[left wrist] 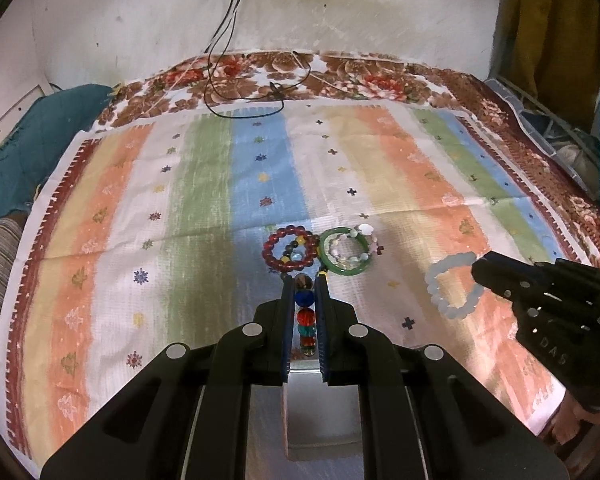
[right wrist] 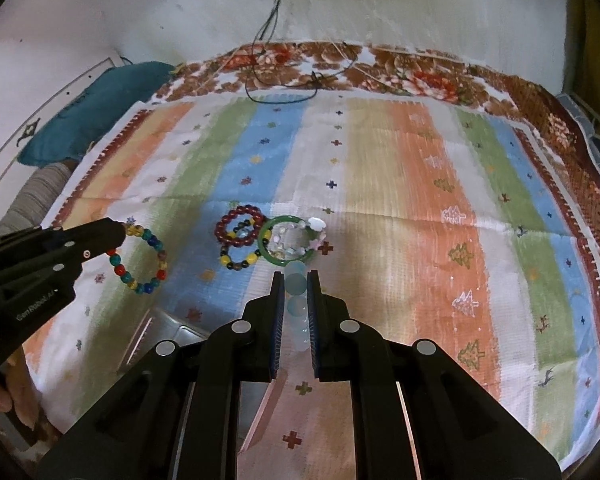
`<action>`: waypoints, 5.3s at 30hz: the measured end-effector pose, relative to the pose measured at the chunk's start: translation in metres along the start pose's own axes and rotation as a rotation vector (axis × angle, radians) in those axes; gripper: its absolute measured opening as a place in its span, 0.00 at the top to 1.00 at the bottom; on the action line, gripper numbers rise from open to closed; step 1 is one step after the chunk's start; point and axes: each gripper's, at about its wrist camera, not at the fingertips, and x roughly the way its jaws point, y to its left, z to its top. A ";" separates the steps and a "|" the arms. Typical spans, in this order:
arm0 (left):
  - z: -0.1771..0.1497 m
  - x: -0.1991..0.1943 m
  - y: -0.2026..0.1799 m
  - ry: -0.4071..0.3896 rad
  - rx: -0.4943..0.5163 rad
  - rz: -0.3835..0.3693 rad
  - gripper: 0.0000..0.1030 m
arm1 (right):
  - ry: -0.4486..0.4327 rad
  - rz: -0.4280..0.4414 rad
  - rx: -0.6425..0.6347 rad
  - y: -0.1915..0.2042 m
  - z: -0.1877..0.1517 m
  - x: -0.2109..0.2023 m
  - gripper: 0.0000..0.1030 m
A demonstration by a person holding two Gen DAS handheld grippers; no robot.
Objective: Organize jewelry
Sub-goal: 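Carry both held bracelets up and over to the silver tin, then open both tools to drop the bracelets into the silver tin, then move both open tools back down to the remaining bracelet pile, then grasp the dark red bead bracelet with left tool while right tool grasps white-pink bracelet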
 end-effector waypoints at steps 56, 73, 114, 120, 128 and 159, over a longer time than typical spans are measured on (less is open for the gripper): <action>-0.023 -0.004 0.022 0.035 -0.091 0.072 0.19 | 0.043 0.048 0.094 -0.010 -0.012 0.003 0.29; -0.003 0.050 0.038 0.073 -0.130 0.041 0.06 | 0.078 0.043 0.094 -0.026 0.004 0.038 0.12; 0.009 0.139 0.077 0.189 -0.198 0.028 0.06 | 0.192 -0.013 0.224 -0.046 0.028 0.136 0.12; 0.017 0.151 0.079 0.199 -0.175 0.053 0.06 | 0.214 -0.022 0.234 -0.049 0.029 0.150 0.12; 0.024 0.178 0.080 0.221 -0.153 0.069 0.06 | 0.229 0.002 0.217 -0.052 0.032 0.169 0.13; 0.020 0.213 0.070 0.243 -0.071 0.108 0.85 | 0.301 0.080 0.188 -0.043 0.036 0.198 0.85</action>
